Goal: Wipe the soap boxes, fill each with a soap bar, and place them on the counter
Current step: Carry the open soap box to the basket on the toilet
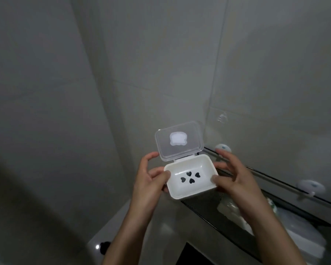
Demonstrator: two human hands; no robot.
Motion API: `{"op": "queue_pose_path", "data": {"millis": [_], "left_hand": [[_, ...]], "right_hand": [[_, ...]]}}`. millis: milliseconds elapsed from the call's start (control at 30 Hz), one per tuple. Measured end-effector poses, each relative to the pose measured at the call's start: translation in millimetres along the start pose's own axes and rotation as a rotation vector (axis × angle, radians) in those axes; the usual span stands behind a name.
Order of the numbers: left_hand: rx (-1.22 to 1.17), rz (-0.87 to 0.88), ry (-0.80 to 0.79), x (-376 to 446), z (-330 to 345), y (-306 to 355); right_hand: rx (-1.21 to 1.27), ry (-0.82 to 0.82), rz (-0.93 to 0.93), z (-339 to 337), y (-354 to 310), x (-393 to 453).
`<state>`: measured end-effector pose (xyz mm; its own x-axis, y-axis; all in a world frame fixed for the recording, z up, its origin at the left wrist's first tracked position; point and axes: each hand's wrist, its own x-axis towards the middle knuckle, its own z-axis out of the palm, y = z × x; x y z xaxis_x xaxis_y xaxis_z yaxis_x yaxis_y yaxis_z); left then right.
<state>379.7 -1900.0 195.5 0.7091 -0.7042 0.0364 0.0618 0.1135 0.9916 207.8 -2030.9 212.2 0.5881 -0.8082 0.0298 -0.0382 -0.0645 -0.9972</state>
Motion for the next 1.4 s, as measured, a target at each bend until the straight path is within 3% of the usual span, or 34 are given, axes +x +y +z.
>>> {"op": "queue_pose_path", "data": {"millis": [233,833,1167,1400], "left_hand": [[0.053,0.078,0.179,-49,0,-2],[0.128,0.106,0.742,-221,-65,9],[0.187,0.094,0.944,-369,-123,24],[0.208,0.084,1.179,-505,-165,33]], "right_hand": [[-0.058,-0.353,-0.034,-4,-2,-4],[-0.038,-0.891,-0.073,94,15,-80],[-0.017,-1.136,-0.083,176,5,-193],[-0.008,-1.315,-0.113,237,0,-314]]}}
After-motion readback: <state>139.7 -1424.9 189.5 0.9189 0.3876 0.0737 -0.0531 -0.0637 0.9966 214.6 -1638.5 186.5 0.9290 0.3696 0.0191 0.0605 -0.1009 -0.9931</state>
